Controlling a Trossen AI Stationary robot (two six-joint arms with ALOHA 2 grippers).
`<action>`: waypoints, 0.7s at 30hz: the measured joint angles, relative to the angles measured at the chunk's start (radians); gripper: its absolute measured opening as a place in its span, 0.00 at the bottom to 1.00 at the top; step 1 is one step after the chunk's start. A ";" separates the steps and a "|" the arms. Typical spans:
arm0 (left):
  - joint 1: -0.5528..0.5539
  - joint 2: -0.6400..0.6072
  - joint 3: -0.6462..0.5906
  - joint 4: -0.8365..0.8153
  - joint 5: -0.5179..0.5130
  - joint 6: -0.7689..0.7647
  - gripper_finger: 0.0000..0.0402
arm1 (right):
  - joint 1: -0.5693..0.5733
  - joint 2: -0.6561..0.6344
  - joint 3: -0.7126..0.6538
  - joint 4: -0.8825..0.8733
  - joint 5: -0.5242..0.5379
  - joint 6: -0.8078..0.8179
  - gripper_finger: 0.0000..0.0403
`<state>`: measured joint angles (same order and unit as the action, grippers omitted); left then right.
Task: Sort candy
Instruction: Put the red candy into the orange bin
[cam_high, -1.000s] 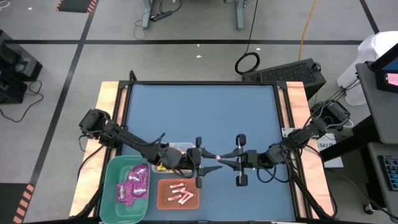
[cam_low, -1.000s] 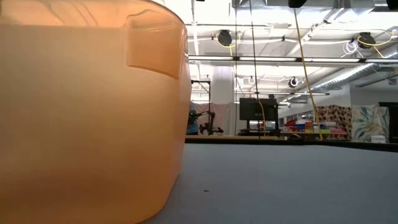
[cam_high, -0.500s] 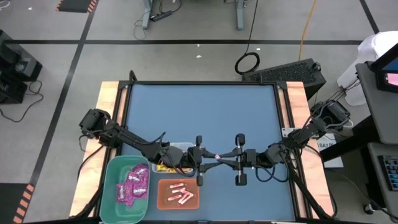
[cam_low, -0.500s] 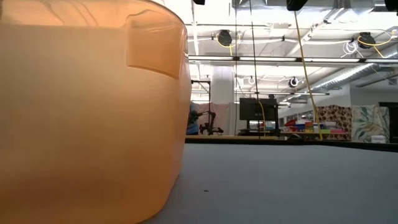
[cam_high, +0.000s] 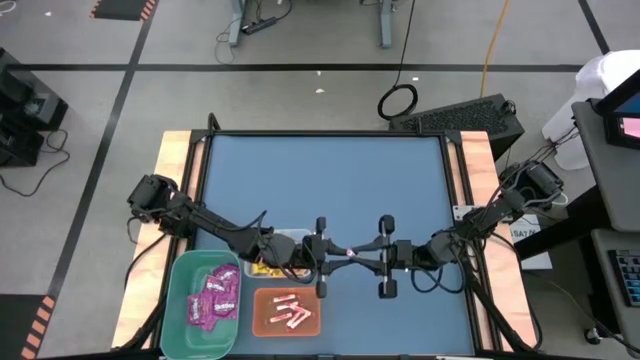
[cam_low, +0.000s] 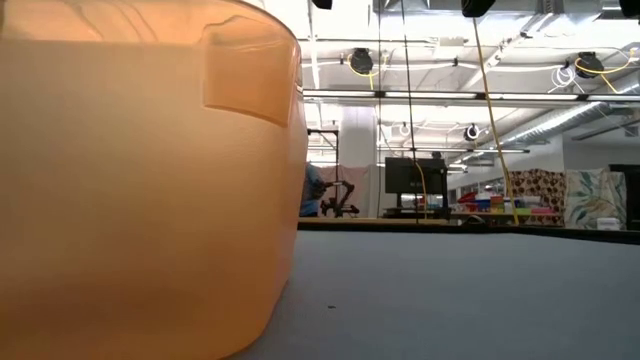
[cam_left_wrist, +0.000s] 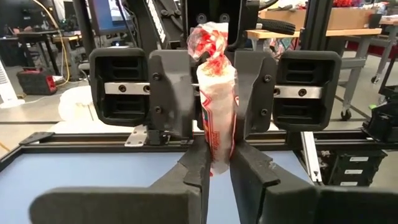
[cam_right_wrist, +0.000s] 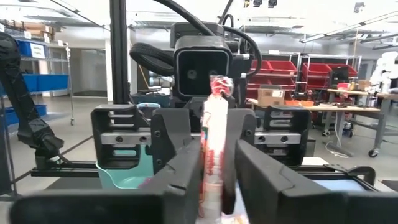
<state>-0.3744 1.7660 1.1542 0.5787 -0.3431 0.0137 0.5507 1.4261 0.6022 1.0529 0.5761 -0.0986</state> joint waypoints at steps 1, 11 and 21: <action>0.000 0.000 0.000 0.000 0.001 0.000 0.12 | 0.000 0.000 0.000 -0.002 0.006 0.000 0.23; -0.003 -0.012 -0.001 -0.088 0.006 -0.021 0.12 | 0.071 0.000 0.001 -0.049 0.200 -0.057 0.52; -0.069 -0.098 0.000 -0.261 0.008 -0.035 0.12 | 0.141 -0.001 0.000 -0.065 0.244 -0.054 0.65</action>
<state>-0.4434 1.6684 1.1538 0.3180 -0.3350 -0.0210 0.6914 1.4254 0.6022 0.9881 0.8201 -0.1528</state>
